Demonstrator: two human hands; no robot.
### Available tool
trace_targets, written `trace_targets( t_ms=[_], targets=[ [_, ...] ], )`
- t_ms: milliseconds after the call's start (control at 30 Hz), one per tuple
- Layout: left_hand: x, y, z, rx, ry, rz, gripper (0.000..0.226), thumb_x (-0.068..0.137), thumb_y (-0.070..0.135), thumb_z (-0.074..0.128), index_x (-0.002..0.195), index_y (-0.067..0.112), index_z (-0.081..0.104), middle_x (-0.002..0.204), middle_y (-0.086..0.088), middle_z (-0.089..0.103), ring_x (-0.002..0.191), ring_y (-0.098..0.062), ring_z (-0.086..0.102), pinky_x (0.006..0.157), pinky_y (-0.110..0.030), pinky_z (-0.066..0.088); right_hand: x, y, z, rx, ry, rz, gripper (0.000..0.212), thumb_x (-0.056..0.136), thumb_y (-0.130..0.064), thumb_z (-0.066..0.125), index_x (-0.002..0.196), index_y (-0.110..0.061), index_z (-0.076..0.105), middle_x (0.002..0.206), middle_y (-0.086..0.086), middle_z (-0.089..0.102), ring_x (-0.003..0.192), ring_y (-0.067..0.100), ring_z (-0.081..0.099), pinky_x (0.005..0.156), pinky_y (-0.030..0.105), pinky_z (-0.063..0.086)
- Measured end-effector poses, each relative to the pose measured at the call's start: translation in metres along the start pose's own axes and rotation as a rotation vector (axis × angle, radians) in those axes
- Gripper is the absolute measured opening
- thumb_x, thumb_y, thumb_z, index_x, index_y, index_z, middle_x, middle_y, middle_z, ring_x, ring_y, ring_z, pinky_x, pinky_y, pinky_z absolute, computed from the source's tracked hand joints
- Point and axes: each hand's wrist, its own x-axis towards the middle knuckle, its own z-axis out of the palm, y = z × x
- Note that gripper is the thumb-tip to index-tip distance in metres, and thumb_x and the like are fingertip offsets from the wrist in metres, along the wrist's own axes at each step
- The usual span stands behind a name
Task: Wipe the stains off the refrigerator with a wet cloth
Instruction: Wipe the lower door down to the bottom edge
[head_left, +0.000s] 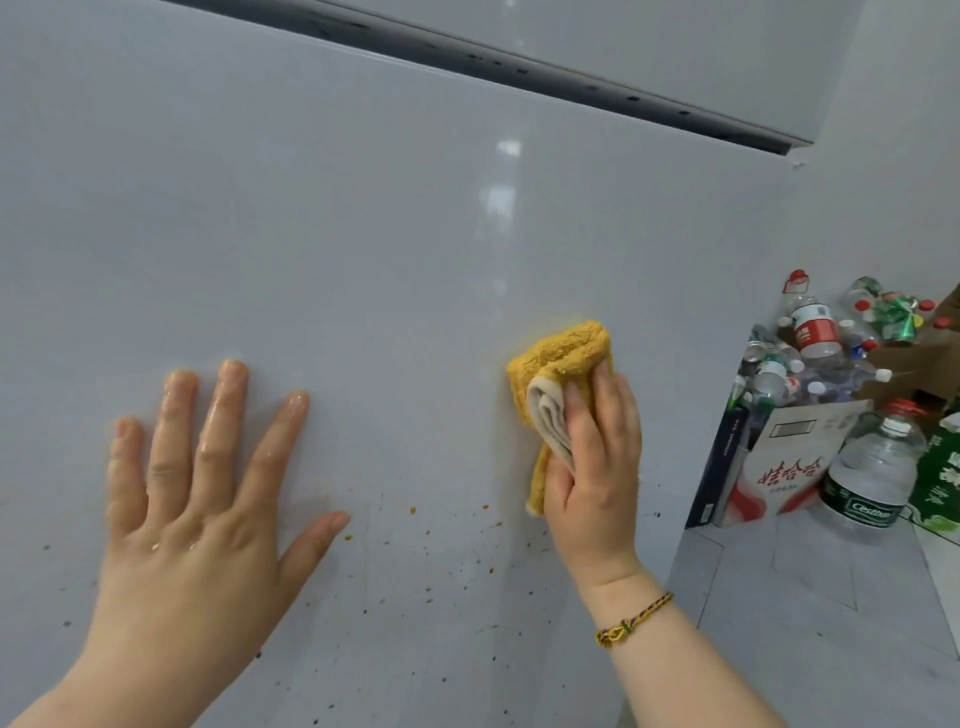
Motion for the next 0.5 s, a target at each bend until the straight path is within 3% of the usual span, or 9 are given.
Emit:
trace_targets(
  t_ms=[67,167,200,233,267,333,400,500],
  targets=[
    [-0.001,-0.004,-0.001,-0.008,-0.004,0.033,0.062,0.088,0.065,0.014,0.139,0.03,0.019,0.156,0.006,-0.006,0.142,-0.013,-0.008,0.101,-0.064,0.027,0.004,0.013,0.0,-0.005,0.113,0.211,0.044,0.094,-0.015,0.03,0.137,-0.017,0.031,0.152,-0.002,0.019,0.138,0.022,0.019,0.116,0.025,0.013],
    [-0.002,-0.009,0.0,-0.045,0.004,0.064,0.064,0.087,0.066,0.013,0.144,0.038,0.007,0.154,0.013,-0.009,0.142,-0.013,-0.009,0.1,-0.066,0.028,0.021,0.026,-0.01,0.116,0.334,0.836,0.049,0.092,-0.006,0.035,0.141,-0.009,0.033,0.15,0.013,0.025,0.137,0.029,0.025,0.115,0.037,0.021],
    [-0.001,-0.009,0.0,-0.052,0.006,0.059,0.064,0.087,0.066,0.013,0.144,0.038,0.007,0.154,0.013,-0.009,0.142,-0.013,-0.009,0.1,-0.067,0.027,0.024,0.026,-0.009,0.151,0.37,0.988,0.049,0.093,-0.002,0.036,0.141,-0.008,0.031,0.151,0.012,0.025,0.138,0.027,0.024,0.115,0.033,0.019],
    [-0.001,-0.008,0.001,-0.062,0.003,0.046,0.064,0.087,0.067,0.013,0.144,0.037,0.01,0.155,0.011,-0.009,0.142,-0.013,-0.009,0.1,-0.068,0.026,0.024,0.021,-0.008,0.147,0.38,1.018,0.049,0.093,0.001,0.036,0.141,-0.006,0.032,0.151,0.014,0.024,0.138,0.026,0.024,0.114,0.027,0.016],
    [0.0,-0.005,0.002,-0.076,0.001,0.028,0.064,0.087,0.067,0.013,0.142,0.035,0.015,0.155,0.007,-0.006,0.142,-0.014,-0.009,0.1,-0.069,0.026,0.021,0.009,-0.005,0.123,0.374,0.923,0.049,0.091,0.002,0.036,0.139,-0.003,0.034,0.149,0.017,0.025,0.137,0.026,0.024,0.112,0.021,0.013],
    [0.0,-0.002,0.002,-0.107,0.012,-0.005,0.064,0.086,0.068,0.014,0.137,0.03,0.019,0.151,-0.001,0.001,0.143,-0.022,-0.003,0.099,-0.07,0.027,0.003,-0.02,0.008,0.041,0.246,0.518,0.049,0.086,-0.001,0.034,0.135,-0.005,0.036,0.147,0.02,0.027,0.134,0.028,0.025,0.112,0.019,0.01],
    [0.0,0.0,0.002,-0.128,0.013,-0.007,0.064,0.085,0.07,0.015,0.135,0.03,0.019,0.149,-0.001,0.001,0.139,-0.038,0.011,0.098,-0.069,0.027,-0.016,-0.035,0.012,0.026,0.049,0.194,0.045,0.09,-0.007,0.029,0.135,-0.014,0.032,0.15,0.005,0.02,0.134,0.029,0.021,0.115,0.026,0.012],
    [-0.001,0.0,0.003,-0.149,0.006,-0.004,0.065,0.084,0.071,0.015,0.135,0.031,0.018,0.149,0.0,-0.001,0.136,-0.045,0.018,0.099,-0.069,0.027,-0.014,-0.013,0.003,0.045,-0.029,-0.013,0.039,0.098,-0.016,0.025,0.135,-0.028,0.024,0.153,-0.011,0.008,0.141,0.016,0.01,0.117,0.028,0.01]
  ],
)
